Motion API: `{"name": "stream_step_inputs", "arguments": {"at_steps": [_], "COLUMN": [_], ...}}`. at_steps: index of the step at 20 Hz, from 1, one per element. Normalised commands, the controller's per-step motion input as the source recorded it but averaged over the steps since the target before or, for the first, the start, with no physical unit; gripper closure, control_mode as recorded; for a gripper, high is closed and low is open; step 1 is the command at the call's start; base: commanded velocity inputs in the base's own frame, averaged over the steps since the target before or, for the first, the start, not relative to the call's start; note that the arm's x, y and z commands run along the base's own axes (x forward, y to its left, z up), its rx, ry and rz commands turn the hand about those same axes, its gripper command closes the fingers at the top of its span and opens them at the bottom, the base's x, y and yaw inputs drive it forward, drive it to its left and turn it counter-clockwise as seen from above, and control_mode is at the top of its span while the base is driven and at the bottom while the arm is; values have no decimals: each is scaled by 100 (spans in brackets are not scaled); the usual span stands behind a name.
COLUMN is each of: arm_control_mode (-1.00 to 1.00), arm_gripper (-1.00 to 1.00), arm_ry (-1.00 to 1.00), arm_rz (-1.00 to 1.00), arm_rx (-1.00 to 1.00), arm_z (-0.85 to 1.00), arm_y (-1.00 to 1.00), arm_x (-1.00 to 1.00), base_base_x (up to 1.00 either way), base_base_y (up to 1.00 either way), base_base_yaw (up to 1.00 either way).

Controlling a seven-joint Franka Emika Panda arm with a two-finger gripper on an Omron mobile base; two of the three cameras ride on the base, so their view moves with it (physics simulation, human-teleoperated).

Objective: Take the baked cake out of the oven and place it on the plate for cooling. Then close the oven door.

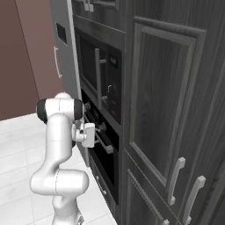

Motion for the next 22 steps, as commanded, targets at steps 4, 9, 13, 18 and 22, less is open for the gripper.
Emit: {"name": "stream_step_inputs", "arguments": {"at_steps": [4, 9, 13, 18, 22], "arm_control_mode": [-100, -100, -100, -100, -100], "arm_gripper": [100, 100, 100, 100, 100], "arm_ry": [0, 0, 1, 5, 6], "arm_rz": [0, 0, 0, 2, 4], "arm_rx": [-2, 0, 4, 7, 3], "arm_z": [-19, -5, -5, -22, -32], "arm_y": [-7, 0, 7, 29, 61], "arm_x": [13, 2, -9, -37, -56], "base_base_x": [0, 0, 0, 0, 0], "base_base_y": [0, 0, 0, 0, 0], "base_base_yaw": [0, 0, 0, 0, 0]}}
